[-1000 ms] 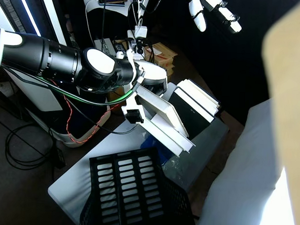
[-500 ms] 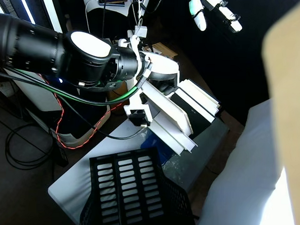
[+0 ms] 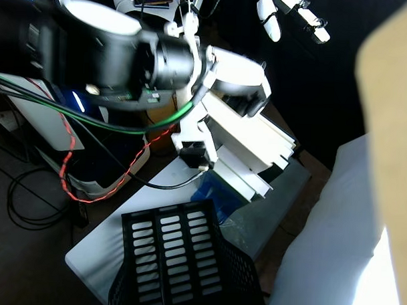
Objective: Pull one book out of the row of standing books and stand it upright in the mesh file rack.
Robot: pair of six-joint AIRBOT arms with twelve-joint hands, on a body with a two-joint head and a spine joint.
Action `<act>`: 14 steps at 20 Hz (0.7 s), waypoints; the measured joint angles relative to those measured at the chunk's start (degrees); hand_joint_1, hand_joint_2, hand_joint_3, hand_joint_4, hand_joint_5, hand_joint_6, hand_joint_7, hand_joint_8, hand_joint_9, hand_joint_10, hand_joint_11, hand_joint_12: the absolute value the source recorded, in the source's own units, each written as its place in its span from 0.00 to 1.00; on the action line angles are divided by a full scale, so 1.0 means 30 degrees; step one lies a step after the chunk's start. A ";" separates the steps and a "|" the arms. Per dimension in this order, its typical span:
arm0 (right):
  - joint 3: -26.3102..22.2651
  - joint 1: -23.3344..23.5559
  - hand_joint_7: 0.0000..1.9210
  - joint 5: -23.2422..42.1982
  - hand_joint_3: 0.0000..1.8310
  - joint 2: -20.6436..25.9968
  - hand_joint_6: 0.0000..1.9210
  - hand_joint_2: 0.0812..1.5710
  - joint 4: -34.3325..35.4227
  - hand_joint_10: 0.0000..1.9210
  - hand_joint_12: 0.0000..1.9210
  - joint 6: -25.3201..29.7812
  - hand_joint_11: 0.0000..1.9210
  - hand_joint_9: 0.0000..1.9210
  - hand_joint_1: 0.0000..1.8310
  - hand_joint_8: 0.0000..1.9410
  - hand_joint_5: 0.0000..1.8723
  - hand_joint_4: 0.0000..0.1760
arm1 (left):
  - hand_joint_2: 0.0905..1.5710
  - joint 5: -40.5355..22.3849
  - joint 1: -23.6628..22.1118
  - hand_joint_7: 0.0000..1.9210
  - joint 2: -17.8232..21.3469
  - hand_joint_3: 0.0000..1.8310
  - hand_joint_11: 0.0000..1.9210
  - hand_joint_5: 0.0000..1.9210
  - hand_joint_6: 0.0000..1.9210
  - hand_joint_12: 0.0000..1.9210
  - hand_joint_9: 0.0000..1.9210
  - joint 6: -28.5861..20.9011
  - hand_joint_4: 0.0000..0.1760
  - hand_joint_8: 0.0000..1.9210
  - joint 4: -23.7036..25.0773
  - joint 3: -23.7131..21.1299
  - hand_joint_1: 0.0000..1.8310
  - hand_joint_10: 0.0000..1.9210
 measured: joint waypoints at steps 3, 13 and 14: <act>-0.0051 0.0925 0.39 0.0000 0.00 0.0291 0.68 0.77 -0.0138 0.84 1.00 0.0007 0.18 0.35 0.73 0.69 0.40 0.00 | 0.89 0.0000 0.0000 0.00 0.0022 0.00 0.00 0.00 0.00 0.00 0.00 0.0000 0.21 0.00 -0.0036 -0.0044 0.15 0.00; -0.2178 0.4823 0.46 -0.0823 0.00 0.3045 0.69 0.74 -0.4524 0.72 0.96 0.1559 0.18 0.42 0.74 0.60 0.40 0.00 | 0.90 -0.0270 0.0000 0.00 0.0044 0.00 0.00 0.00 0.00 0.00 0.00 0.0000 0.14 0.00 -0.0160 -0.0102 0.16 0.00; -0.2331 0.5268 0.45 -0.0758 0.00 0.3191 0.69 0.75 -0.5391 0.73 0.96 0.2193 0.19 0.42 0.74 0.62 0.39 0.00 | 0.90 -0.0277 0.0000 0.00 0.0044 0.00 0.00 0.00 0.00 0.00 0.00 0.0000 0.14 0.00 -0.0189 -0.0146 0.16 0.00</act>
